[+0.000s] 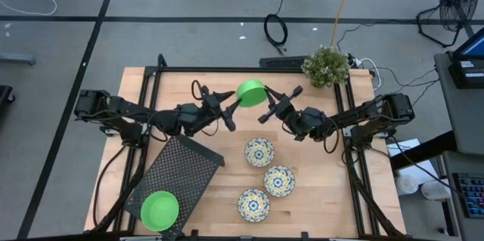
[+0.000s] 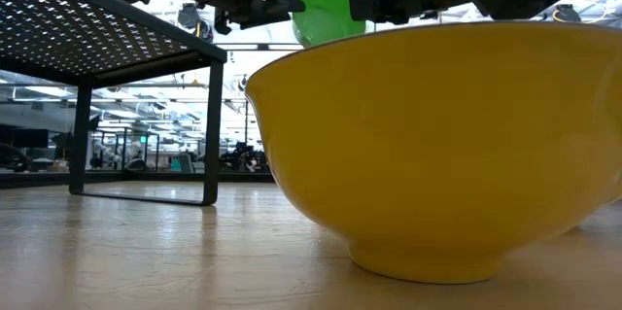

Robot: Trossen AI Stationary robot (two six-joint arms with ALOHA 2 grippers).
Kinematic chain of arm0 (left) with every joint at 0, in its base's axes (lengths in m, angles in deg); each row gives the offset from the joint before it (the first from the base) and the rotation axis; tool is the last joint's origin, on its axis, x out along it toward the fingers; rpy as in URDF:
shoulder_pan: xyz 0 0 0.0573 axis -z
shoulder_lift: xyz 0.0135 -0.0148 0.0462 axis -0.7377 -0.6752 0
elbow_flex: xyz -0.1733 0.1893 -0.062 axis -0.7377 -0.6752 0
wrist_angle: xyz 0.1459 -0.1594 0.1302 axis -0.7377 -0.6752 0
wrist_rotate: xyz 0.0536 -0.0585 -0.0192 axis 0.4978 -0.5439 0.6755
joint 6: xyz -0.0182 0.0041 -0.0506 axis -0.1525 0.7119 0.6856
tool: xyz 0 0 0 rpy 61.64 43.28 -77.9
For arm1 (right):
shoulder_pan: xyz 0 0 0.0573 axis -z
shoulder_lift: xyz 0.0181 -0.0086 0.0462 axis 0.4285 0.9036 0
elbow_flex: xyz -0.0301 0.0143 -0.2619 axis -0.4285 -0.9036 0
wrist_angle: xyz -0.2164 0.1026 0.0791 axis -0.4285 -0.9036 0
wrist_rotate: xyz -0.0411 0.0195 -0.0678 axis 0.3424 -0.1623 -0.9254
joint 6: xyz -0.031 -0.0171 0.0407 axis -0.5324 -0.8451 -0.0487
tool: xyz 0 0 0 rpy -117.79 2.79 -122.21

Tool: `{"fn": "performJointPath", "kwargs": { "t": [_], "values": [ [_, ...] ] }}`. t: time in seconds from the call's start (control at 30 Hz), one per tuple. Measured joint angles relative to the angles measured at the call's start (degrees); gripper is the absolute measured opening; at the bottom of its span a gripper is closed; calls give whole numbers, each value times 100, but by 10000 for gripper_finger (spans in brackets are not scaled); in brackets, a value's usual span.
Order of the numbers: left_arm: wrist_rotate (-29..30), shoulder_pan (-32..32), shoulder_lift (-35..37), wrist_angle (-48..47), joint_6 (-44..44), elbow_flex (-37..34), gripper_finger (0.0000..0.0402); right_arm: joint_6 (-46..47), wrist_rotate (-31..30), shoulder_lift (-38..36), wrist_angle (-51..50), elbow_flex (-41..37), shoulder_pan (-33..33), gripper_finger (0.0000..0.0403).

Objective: Pick & Place Mini bowls
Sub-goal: Stack the green bowl on the green bowls on the shelf

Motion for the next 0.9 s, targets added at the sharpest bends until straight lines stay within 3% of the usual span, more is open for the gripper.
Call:
{"fn": "performJointPath", "kwargs": {
  "t": [0.4,0.5,0.7,0.9],
  "values": [
    [125,-135,0,-4,-115,0,178,221,378,0,-51,0,4,0],
    [148,-138,0,-38,-129,2,146,246,379,0,-69,0,2,0],
    [375,-167,2,-103,-285,4,25,255,406,0,-92,2,-13,1],
    [554,-157,2,-150,-416,7,23,353,452,0,-188,2,-13,4]
  ]
}}
